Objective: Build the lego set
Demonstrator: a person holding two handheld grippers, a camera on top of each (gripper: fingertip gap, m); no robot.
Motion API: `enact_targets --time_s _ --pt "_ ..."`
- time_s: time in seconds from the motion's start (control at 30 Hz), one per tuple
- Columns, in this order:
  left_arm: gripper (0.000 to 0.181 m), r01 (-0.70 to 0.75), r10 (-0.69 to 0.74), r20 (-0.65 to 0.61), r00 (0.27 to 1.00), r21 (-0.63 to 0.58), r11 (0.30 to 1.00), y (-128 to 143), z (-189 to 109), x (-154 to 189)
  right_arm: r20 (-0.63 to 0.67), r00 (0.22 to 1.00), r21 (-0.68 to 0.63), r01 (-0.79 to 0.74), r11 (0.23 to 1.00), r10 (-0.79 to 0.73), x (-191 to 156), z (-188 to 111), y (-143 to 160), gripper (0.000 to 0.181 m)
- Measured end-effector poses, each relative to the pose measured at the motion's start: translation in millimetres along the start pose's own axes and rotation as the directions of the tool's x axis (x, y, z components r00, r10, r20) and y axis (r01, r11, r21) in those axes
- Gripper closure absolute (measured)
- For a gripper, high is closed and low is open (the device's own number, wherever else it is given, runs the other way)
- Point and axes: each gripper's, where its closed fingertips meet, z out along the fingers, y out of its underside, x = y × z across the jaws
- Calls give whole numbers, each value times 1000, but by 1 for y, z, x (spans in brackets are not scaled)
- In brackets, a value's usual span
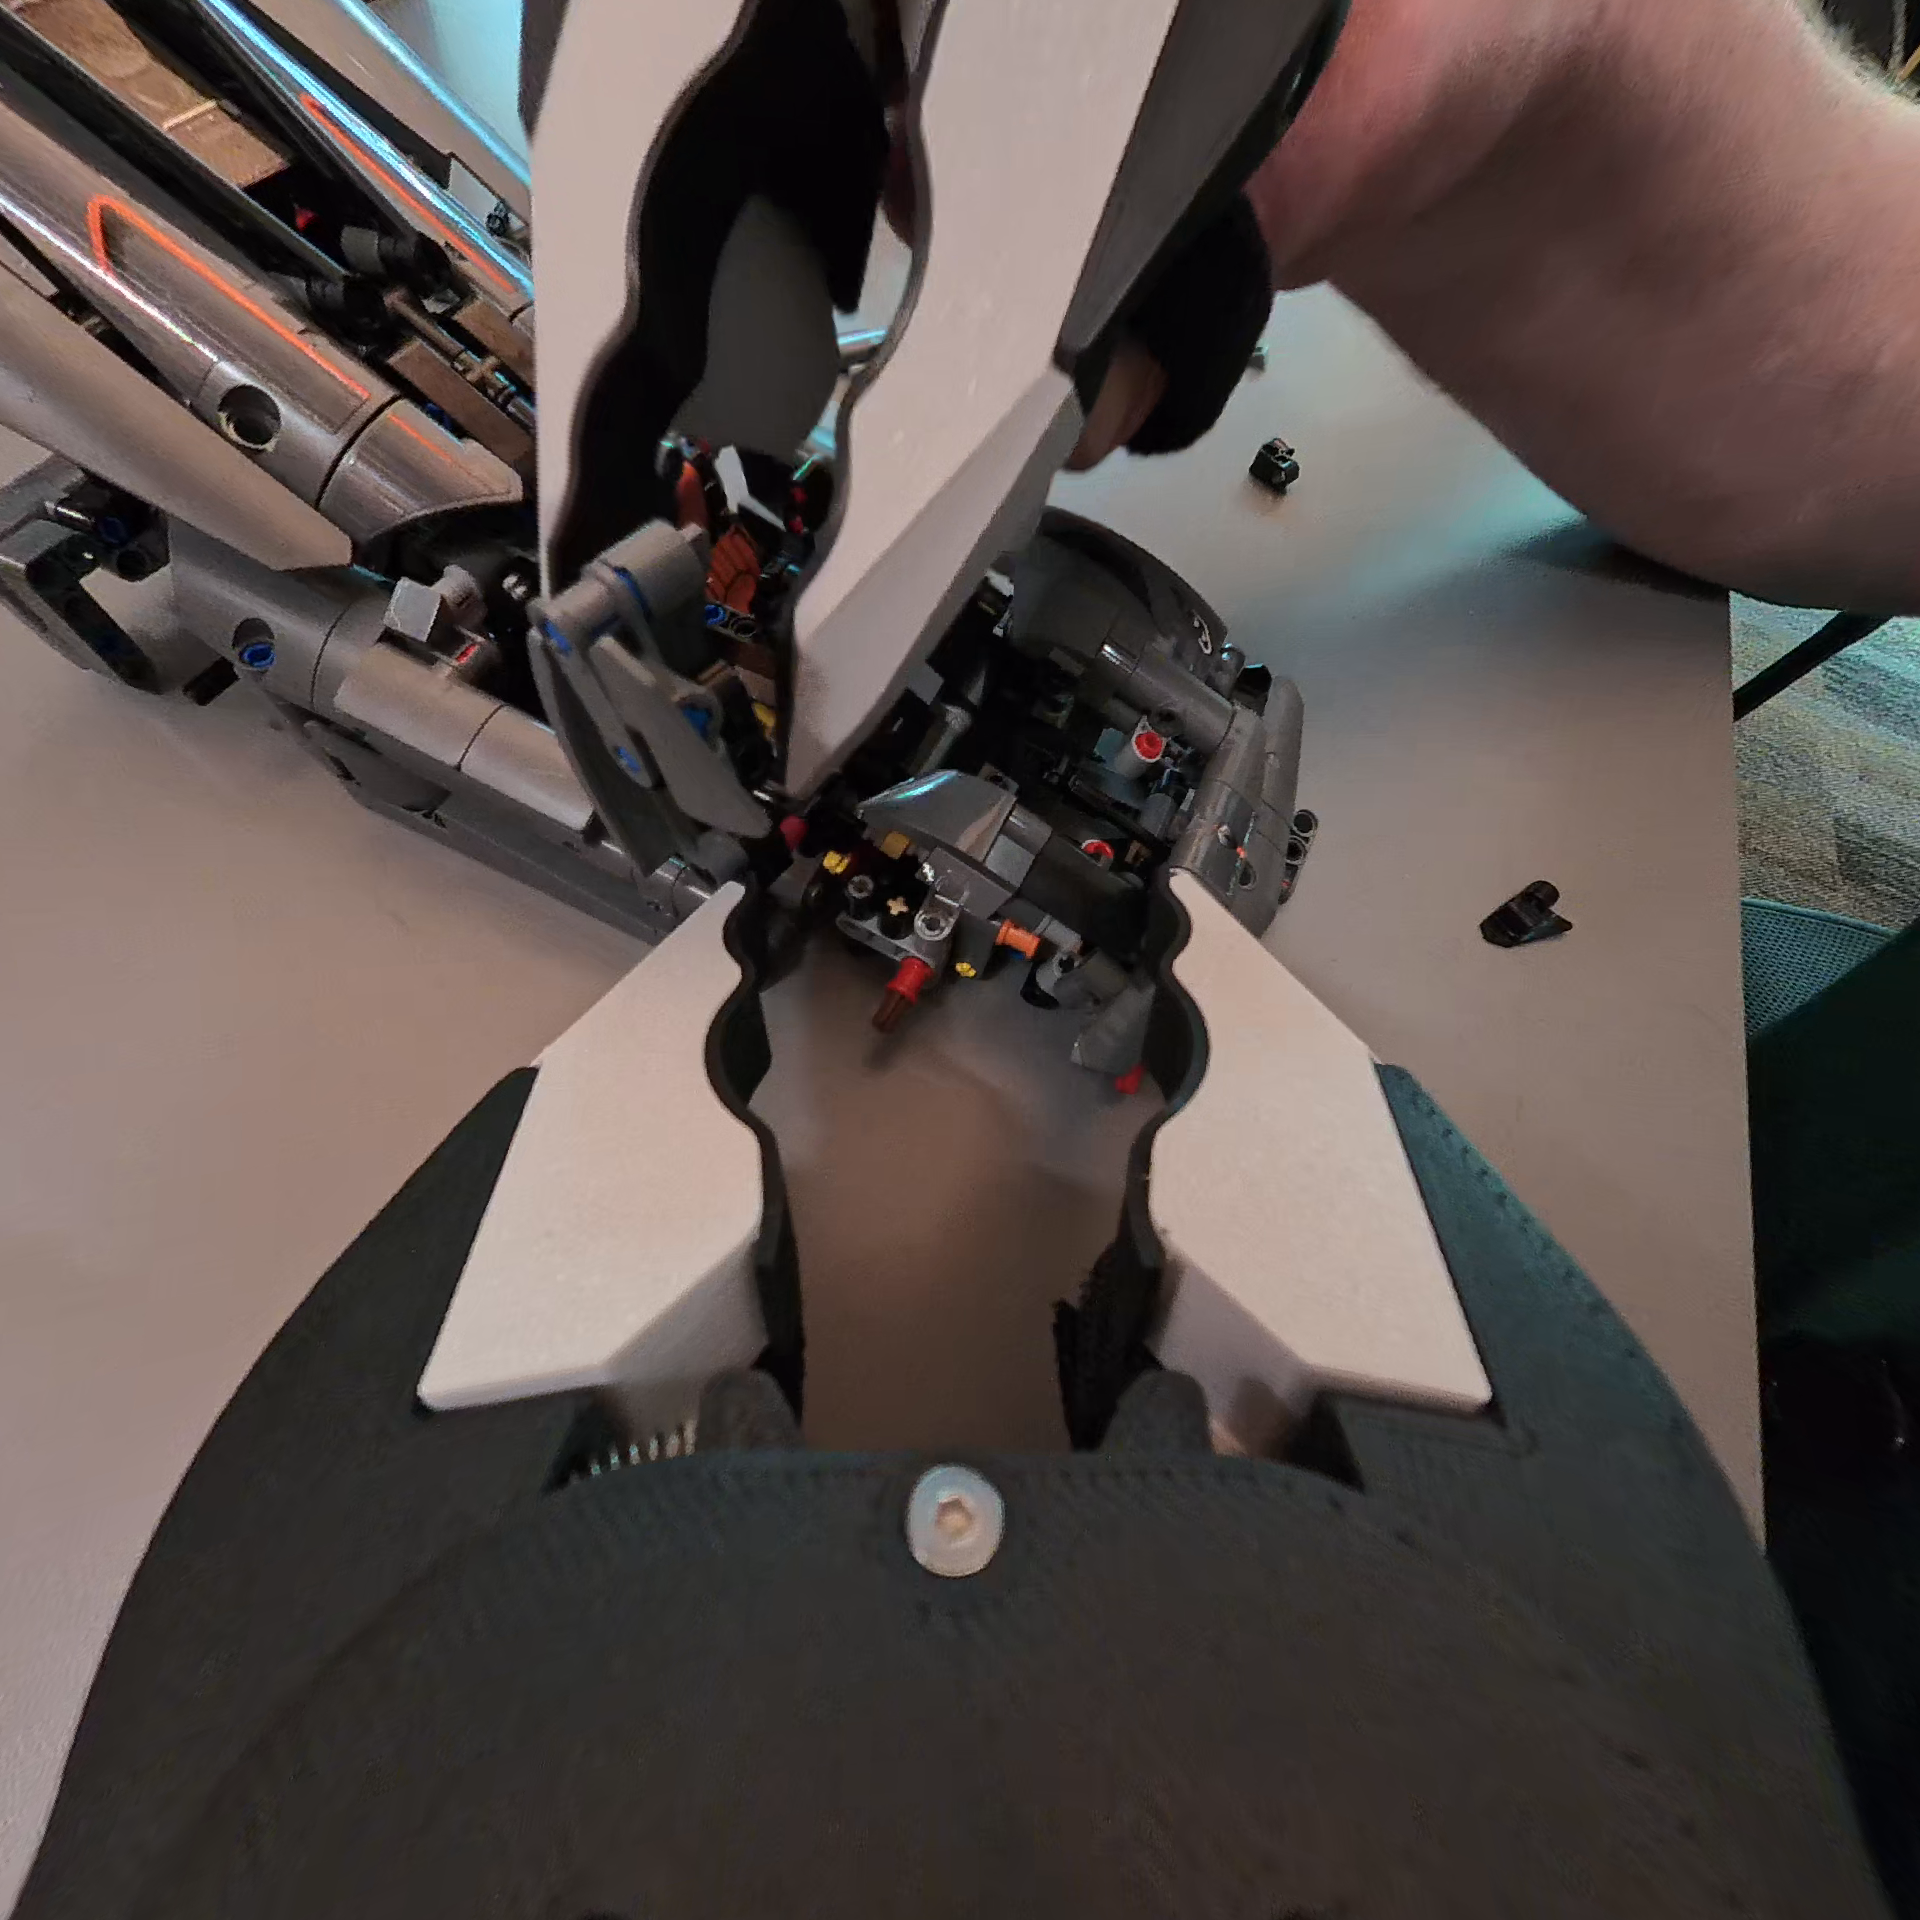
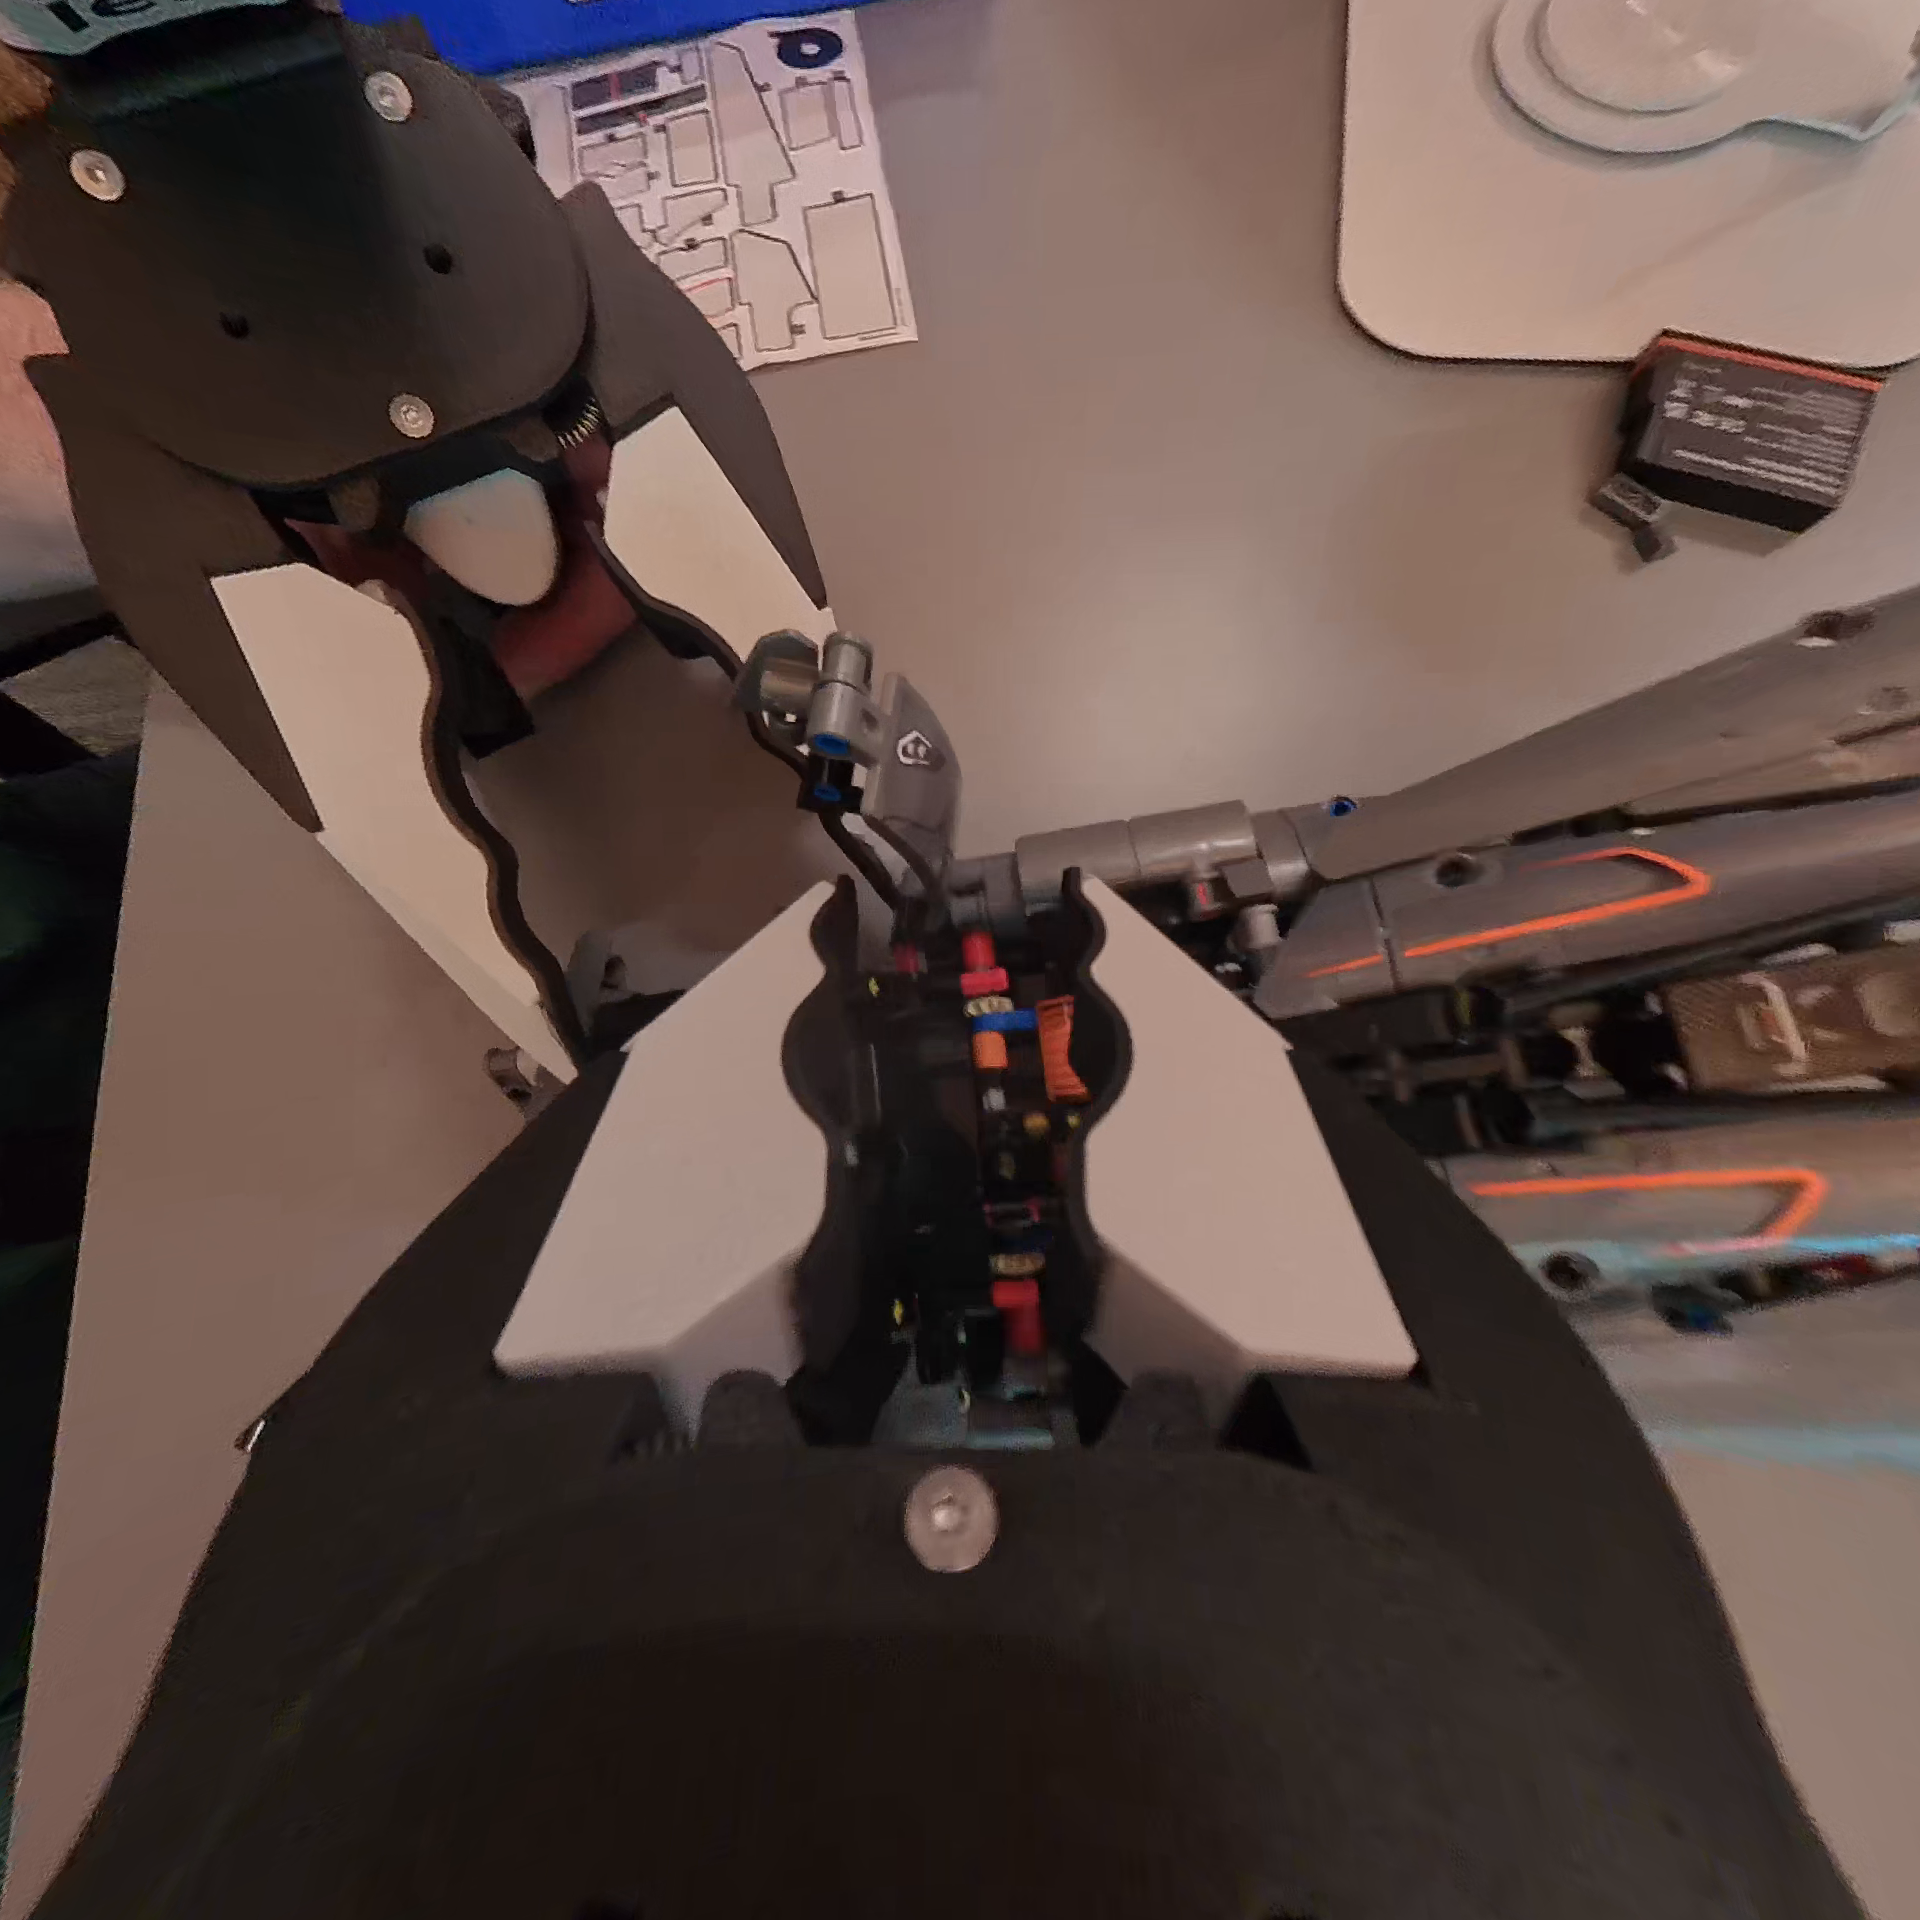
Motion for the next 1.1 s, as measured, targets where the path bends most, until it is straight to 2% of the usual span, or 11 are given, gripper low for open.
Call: enact_targets --time_s 0.1,0.17,0.3,0.37,0.47,0.6,1.1 --pt "111 -1 1 -2 1000 0 1000 0 0 0 -75 997 -64 -1 998 -4 6 -22 8 146" --pt "110 -3 3 -1 1000 0 1000 0 0 0 -129 991 -103 -60 993 46 8 -39 22 150" --pt "110 -2 2 -2 1000 0 1000 0 0 0 -243 951 -76 -213 974 189 17 -65 63 162" --pt "110 -3 3 -3 1000 -1 1000 0 1 0 -242 937 -45 -270 962 251 19 -68 80 171" --pt "111 -10 10 -5 1000 -1 1000 -1 2 1 -214 934 -74 -306 949 285 17 -57 100 172" --pt "111 -13 13 -1 1000 -2 1000 -1 2 2 -182 943 -70 -294 953 278 14 -51 98 181" --pt "115 -38 38 24 999 -8 999 -1 3 4 -197 946 -67 -275 959 257 13 -44 94 181"
